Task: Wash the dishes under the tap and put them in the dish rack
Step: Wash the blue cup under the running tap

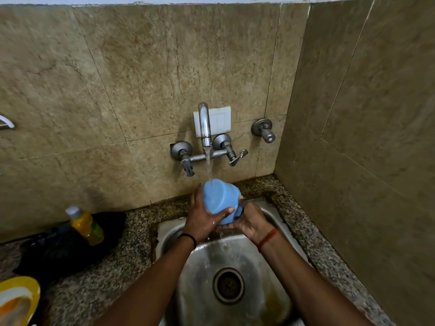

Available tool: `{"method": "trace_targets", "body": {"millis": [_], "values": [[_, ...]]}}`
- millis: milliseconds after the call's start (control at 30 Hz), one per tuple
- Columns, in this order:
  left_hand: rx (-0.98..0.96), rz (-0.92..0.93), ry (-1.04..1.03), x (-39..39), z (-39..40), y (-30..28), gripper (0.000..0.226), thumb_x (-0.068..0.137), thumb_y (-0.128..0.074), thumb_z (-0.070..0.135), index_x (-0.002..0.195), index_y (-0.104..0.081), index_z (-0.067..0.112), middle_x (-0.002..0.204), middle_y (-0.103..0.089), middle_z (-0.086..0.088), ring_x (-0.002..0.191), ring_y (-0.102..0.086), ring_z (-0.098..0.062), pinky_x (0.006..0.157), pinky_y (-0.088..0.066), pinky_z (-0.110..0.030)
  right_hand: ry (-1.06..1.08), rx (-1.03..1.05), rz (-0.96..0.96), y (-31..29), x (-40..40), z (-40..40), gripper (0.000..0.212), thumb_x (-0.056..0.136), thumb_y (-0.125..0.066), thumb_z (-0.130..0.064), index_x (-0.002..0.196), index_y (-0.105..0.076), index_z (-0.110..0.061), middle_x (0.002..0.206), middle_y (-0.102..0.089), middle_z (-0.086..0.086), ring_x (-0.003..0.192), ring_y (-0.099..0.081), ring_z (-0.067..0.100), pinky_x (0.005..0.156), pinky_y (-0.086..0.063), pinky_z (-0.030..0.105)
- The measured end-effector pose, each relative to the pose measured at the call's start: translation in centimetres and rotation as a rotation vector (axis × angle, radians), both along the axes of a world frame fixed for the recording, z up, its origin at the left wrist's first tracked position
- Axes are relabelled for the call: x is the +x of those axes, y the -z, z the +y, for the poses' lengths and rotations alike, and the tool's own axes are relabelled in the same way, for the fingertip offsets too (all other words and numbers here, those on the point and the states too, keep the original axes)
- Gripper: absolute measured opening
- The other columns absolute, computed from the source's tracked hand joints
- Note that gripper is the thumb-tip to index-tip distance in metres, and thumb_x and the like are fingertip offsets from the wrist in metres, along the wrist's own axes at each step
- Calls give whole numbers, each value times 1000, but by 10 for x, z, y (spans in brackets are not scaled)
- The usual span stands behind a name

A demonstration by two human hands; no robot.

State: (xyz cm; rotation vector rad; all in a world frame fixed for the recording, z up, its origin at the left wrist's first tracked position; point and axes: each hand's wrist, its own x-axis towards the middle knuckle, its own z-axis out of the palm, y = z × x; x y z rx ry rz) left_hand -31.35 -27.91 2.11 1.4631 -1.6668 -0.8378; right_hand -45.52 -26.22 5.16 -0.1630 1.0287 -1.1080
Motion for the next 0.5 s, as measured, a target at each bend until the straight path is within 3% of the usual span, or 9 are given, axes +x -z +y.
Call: {"method": "trace_targets", "body": {"millis": [133,200,267,300,367,500], "values": [[82,300,-45,-3,7,6,120,38,-86,63,139,-30,29,129,-49,10,119,-51,-13,95,-50,-35,-24,-3,-59,2,-3,2,43,103,-35,-32,138,-43,-9,126,-53,22,120,-50,48,98,-34,72],[82,349,-47,-3,11,7,106,40,-90,55,132,-42,33,125,-55,10,116,-55,-12,92,-53,-35,-41,17,-104,2,-3,4,41,102,-36,-34,135,-45,-12,122,-56,21,126,-46,46,93,-38,71],[54,337,-42,-1,16,6,92,41,-89,54,122,-47,44,120,-58,16,113,-56,-6,86,-53,-23,-58,30,-171,4,-2,6,42,101,-35,-36,133,-47,-12,117,-59,23,127,-45,45,94,-39,69],[37,311,-39,2,18,5,91,41,-89,55,121,-47,47,119,-59,20,111,-56,-3,84,-52,-19,-73,34,-202,5,-2,6,45,100,-34,-38,134,-47,-11,123,-57,24,129,-42,45,101,-34,67],[23,234,-18,9,21,0,93,42,-89,54,124,-48,43,120,-59,19,111,-56,-4,88,-53,-25,-115,31,-196,8,-2,6,51,100,-32,-40,137,-46,-9,140,-48,25,134,-39,44,108,-30,62],[25,64,8,21,20,-11,103,39,-88,61,130,-45,39,122,-59,15,112,-56,-8,92,-54,-37,-158,82,131,11,3,4,47,96,-40,-51,121,-57,-14,119,-62,20,106,-59,39,94,-45,58]]}}
